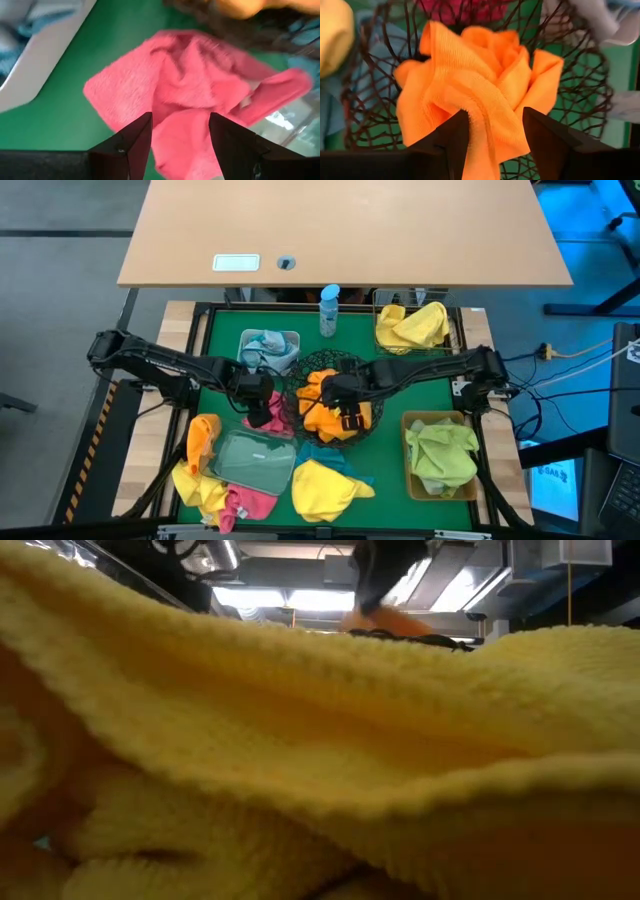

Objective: Sort microfiber towel by color & place in baskets
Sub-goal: Put the orange microfiber towel into the circle wire basket, then put the pink microfiber towel into the transparent bin

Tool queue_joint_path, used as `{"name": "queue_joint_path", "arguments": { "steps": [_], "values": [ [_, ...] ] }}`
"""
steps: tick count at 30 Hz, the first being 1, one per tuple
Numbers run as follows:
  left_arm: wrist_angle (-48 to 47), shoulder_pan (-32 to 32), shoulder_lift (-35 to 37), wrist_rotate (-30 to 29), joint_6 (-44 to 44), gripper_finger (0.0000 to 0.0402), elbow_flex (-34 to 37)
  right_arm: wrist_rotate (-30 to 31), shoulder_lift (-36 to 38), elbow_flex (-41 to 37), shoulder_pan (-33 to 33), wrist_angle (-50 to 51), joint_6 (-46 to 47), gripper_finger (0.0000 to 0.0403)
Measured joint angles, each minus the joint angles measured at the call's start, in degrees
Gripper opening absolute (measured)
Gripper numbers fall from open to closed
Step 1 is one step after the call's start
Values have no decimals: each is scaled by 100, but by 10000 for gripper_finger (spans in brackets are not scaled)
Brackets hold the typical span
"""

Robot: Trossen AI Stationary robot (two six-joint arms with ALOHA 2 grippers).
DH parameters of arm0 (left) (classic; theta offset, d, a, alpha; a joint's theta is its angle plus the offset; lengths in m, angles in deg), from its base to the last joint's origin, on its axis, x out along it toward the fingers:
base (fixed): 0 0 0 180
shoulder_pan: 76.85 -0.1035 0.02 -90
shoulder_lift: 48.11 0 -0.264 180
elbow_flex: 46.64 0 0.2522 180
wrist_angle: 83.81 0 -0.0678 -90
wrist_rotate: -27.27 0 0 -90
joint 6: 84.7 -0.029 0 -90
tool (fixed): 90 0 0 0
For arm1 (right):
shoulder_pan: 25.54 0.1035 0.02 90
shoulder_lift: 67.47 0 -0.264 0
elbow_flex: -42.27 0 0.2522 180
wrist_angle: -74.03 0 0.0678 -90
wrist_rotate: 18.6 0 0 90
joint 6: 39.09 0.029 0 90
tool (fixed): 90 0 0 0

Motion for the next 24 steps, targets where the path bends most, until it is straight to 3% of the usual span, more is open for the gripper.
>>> {"name": "queue_joint_path", "arguments": {
  "steps": [11, 24],
  "values": [
    [319, 2, -487, -42, 0, 190, 343, -2, 2, 1265, 2, 670, 0, 186],
    [608, -26, -1321, -266, -36, 178, 494, -61, 0, 1928, 137, 1203, 194, 186]
  ]
}}
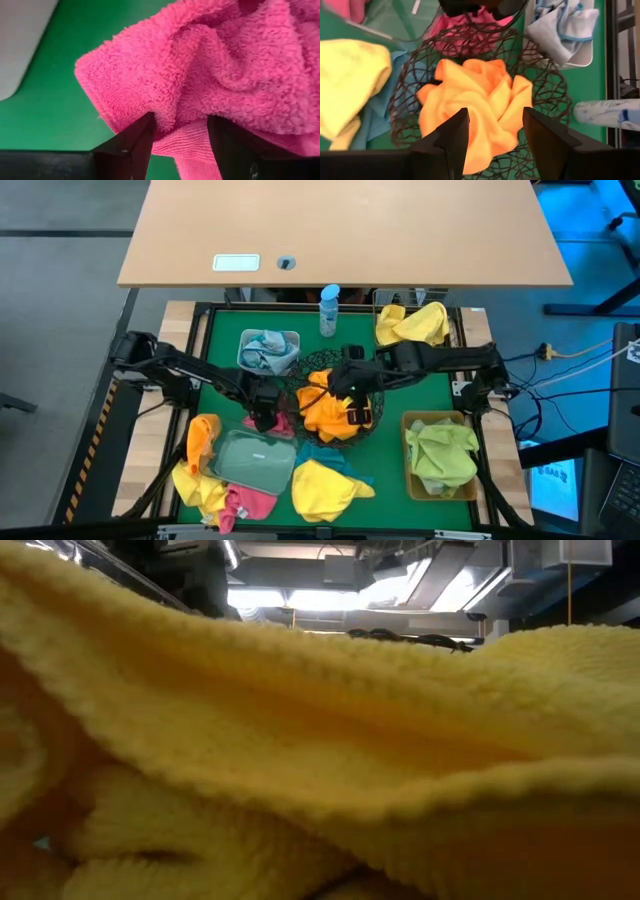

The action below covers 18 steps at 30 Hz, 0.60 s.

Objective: Sort microfiber towel by color & place in baskets
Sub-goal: Put the pink microfiber towel into the transparent bin

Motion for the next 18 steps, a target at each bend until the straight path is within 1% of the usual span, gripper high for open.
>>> {"name": "queue_joint_path", "arguments": {
  "steps": [4, 13, 15, 18],
  "values": [
    [42, 0, -59, -26, -10, 137, -2, 9, 0, 19, 293, 118, 134, 186],
    [41, 4, -40, -68, -19, 13, 10, 7, 0, 19, 1044, 165, 154, 186],
    [41, 4, -35, -67, -19, 5, 10, 9, 0, 19, 1154, 165, 262, 186],
    [21, 1, 33, -91, -19, 4, 10, 24, 0, 19, 1279, 165, 439, 186]
  ]
}}
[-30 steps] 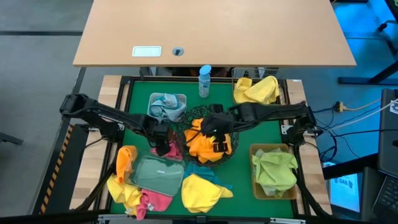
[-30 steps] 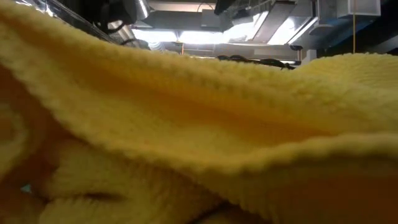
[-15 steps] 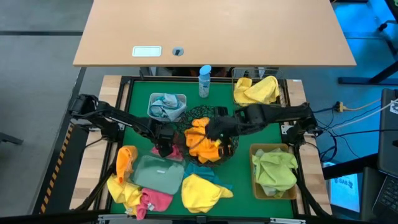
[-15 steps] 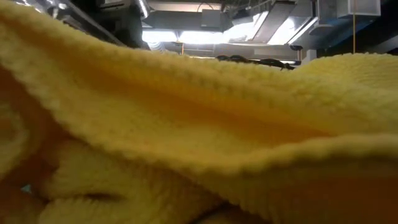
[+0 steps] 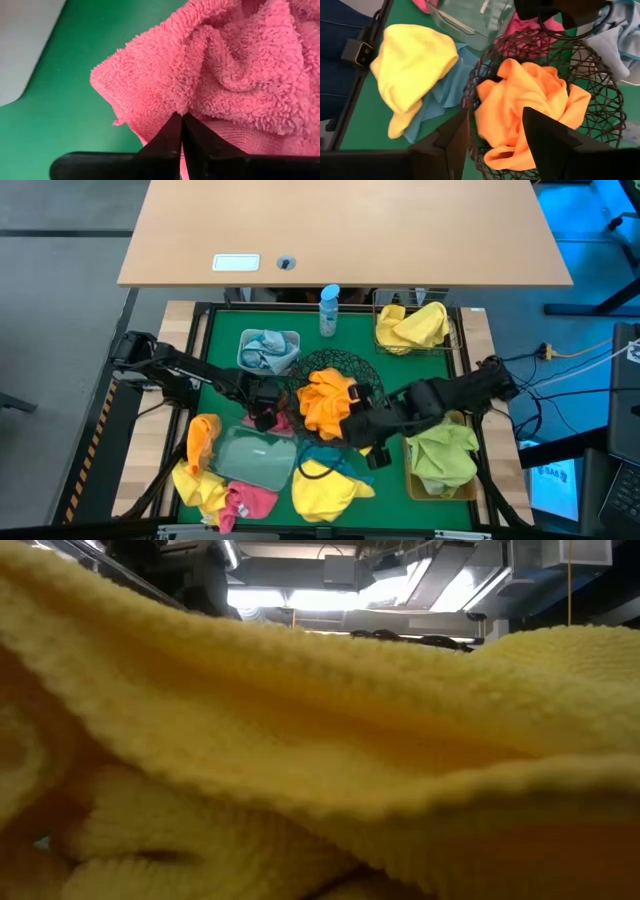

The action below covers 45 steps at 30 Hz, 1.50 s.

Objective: Sort microfiber towel by color & place in baskets
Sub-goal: Put the pink microfiber towel into the transparent bin

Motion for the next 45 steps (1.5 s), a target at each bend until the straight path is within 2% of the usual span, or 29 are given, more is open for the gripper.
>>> {"name": "queue_joint_path", "arguments": {
  "steps": [6, 17, 27, 32, 38, 45],
  "values": [
    [-278, -1, 302, -51, 0, 1, -310, 274, 0, -4, 211, 2, 262, 186],
    [-415, 30, 1279, -259, 11, 0, -917, 333, 0, -7, 437, 2, 429, 186],
    [-609, 128, 2196, -393, -275, 0, -2013, 339, 0, -111, 467, -128, 635, 186],
    [-623, 325, 2529, -391, -432, 0, -2702, 339, -9, -421, 468, -228, 635, 186],
    [-624, 771, 2600, -381, -444, 0, -3509, 329, -12, -937, 460, -455, 719, 186],
    [-617, 1397, 2602, -114, -388, 0, -3993, 77, -1, -1378, 469, -858, 728, 186]
  ]
}}
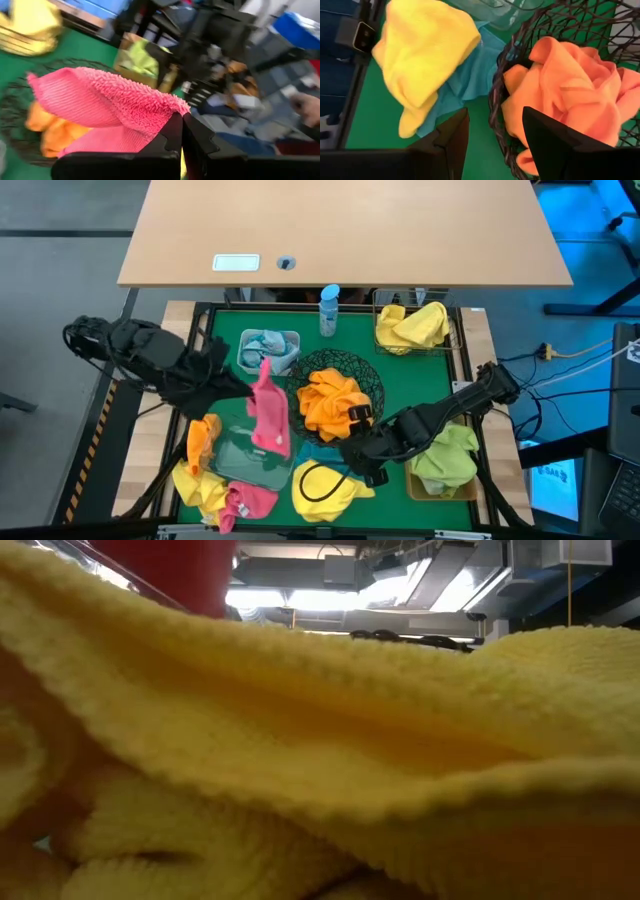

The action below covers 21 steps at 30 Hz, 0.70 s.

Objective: Sort microfiber towel by color & place in baskets
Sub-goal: Put the pink microfiber towel into the transparent bin

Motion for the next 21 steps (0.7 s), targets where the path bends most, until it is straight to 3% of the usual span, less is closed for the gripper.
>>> {"name": "queue_joint_path", "arguments": {
  "steps": [8, 16, 21],
  "values": [
    [-15, 638, -37, 419, 461, 0, -18, -42, 0, -375, -2, -210, -10, 186],
    [-70, 1257, -239, 428, 738, 0, -19, -50, -1, -517, -2, -220, -12, 186],
    [-594, 1586, -587, 228, 738, 0, -20, -50, -1, -513, -2, -224, -11, 186]
  ]
}}
